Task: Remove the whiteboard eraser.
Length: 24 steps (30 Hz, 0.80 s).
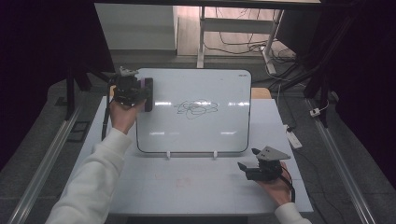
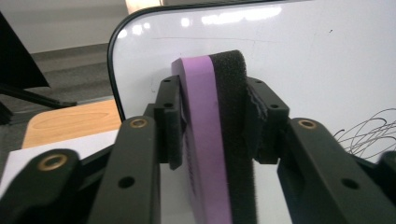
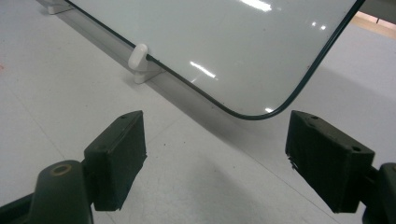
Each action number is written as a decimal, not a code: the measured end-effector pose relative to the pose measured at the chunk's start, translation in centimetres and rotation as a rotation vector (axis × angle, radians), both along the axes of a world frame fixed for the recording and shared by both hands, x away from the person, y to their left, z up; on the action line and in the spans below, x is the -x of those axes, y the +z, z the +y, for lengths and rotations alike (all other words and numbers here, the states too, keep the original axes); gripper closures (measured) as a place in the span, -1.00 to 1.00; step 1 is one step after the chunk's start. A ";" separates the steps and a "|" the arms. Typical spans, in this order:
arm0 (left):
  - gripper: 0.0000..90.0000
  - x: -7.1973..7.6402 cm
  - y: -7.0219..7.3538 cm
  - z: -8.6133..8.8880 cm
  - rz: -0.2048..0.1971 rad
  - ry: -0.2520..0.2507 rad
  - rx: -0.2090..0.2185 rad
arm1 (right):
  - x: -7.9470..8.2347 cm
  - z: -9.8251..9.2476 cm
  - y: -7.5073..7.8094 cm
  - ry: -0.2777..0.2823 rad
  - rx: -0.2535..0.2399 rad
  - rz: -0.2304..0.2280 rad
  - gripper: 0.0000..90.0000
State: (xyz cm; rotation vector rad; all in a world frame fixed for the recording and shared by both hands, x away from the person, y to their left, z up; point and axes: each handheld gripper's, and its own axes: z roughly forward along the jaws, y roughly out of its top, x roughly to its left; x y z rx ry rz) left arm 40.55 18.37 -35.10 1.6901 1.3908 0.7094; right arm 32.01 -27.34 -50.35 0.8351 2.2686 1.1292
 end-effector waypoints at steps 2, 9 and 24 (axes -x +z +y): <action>0.42 0.2 0.1 0.0 0.000 0.004 -0.005 | 0.0 0.0 0.0 0.000 -0.002 -0.003 -0.56; 0.43 1.9 0.8 0.2 -0.038 -0.002 -0.029 | 0.1 -0.1 0.1 -0.005 -0.007 -0.011 -0.55; 0.43 6.7 -1.0 -0.2 -0.066 -0.142 0.024 | 0.4 0.9 0.7 0.018 -0.033 -0.019 -0.54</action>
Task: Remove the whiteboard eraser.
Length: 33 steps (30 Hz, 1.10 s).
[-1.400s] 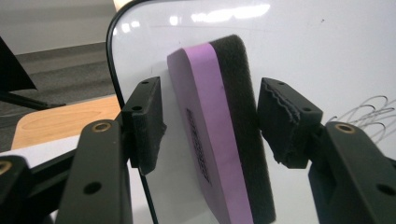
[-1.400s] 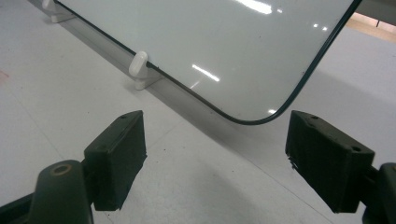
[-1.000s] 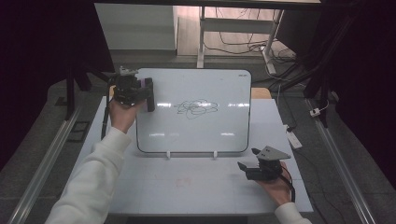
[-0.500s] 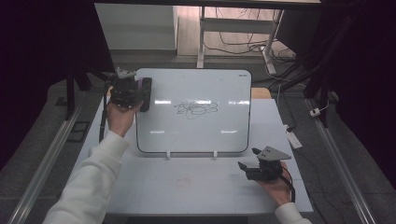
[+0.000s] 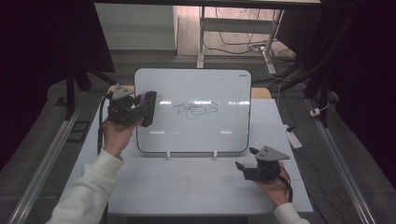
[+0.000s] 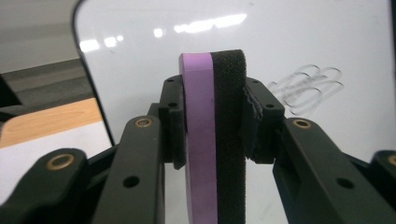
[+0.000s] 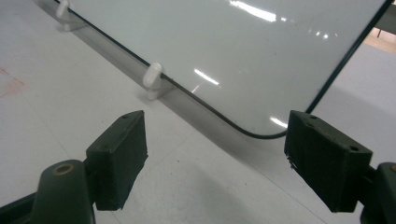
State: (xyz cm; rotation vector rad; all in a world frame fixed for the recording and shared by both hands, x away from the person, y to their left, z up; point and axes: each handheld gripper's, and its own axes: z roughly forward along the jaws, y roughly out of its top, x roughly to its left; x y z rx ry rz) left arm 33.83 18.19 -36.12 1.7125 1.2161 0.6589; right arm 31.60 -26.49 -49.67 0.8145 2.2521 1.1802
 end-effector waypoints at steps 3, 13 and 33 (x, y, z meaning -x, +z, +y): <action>0.43 0.7 -0.7 -0.1 0.008 -0.031 0.014 | 0.2 0.4 0.2 0.013 -0.008 -0.002 -0.54; 0.43 2.6 -3.6 -0.9 0.045 -0.110 0.047 | 0.5 1.4 0.5 0.037 -0.023 -0.007 -0.54; 0.42 3.0 -6.1 -3.9 0.075 -0.212 0.040 | 1.0 4.7 1.0 0.097 -0.081 0.005 -0.54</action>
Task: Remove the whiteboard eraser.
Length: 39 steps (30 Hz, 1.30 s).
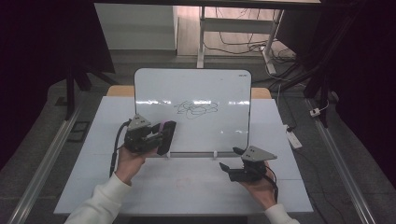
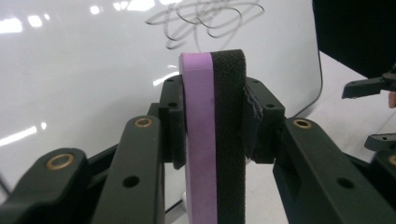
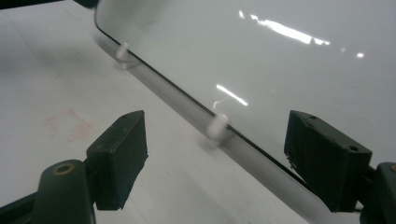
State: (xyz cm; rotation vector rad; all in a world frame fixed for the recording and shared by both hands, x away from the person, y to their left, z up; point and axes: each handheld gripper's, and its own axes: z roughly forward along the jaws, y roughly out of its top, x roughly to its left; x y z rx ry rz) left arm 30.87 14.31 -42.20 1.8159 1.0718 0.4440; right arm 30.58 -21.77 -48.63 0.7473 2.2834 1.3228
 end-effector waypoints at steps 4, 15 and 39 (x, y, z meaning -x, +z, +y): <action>0.42 -0.1 -0.7 -1.3 0.018 -0.024 -0.013 | 0.5 1.6 0.2 0.028 0.006 -0.007 -0.54; 0.42 0.0 -1.5 -3.6 0.028 -0.059 -0.034 | 0.6 6.8 0.5 0.115 -0.048 0.040 -0.56; 0.42 0.7 -1.8 -4.8 0.013 -0.082 0.003 | -0.5 12.7 0.0 0.065 -0.117 0.145 -0.60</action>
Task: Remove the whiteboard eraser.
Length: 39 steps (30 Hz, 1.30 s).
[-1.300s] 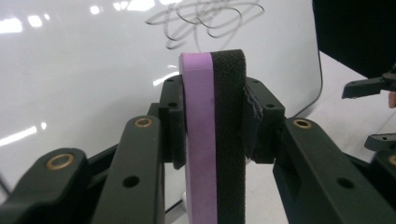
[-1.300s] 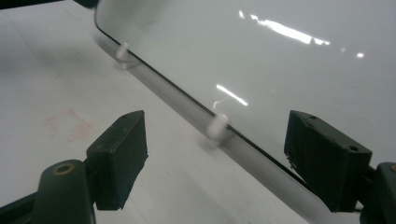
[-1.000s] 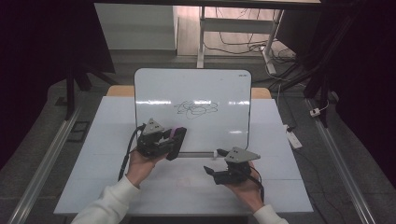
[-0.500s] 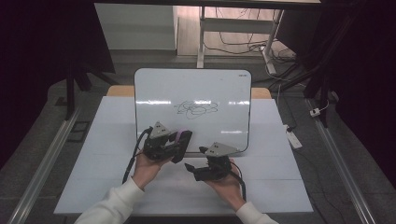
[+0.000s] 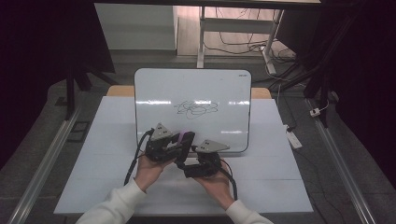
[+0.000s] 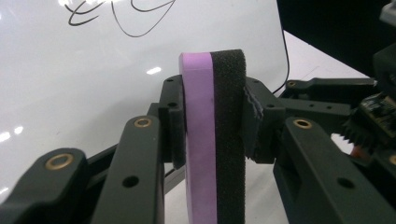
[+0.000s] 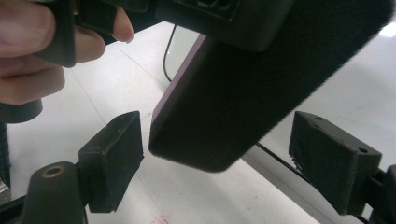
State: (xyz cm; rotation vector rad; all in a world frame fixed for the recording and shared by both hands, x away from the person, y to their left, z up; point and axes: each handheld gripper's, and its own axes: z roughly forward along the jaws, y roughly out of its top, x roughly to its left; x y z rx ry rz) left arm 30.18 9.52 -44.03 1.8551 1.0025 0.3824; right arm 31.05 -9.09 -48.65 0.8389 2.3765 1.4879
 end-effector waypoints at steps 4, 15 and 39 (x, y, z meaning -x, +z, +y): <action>0.42 0.1 0.0 0.0 0.001 -0.002 0.005 | 0.1 0.0 0.1 -0.009 -0.012 -0.005 -0.48; 0.38 0.2 -0.1 0.0 0.007 -0.016 0.016 | -0.2 -0.8 0.0 0.011 -0.042 0.025 -0.16; -0.32 -0.6 1.1 3.4 0.007 -0.124 0.180 | -1.3 -5.3 1.0 0.137 -0.064 -0.025 -0.06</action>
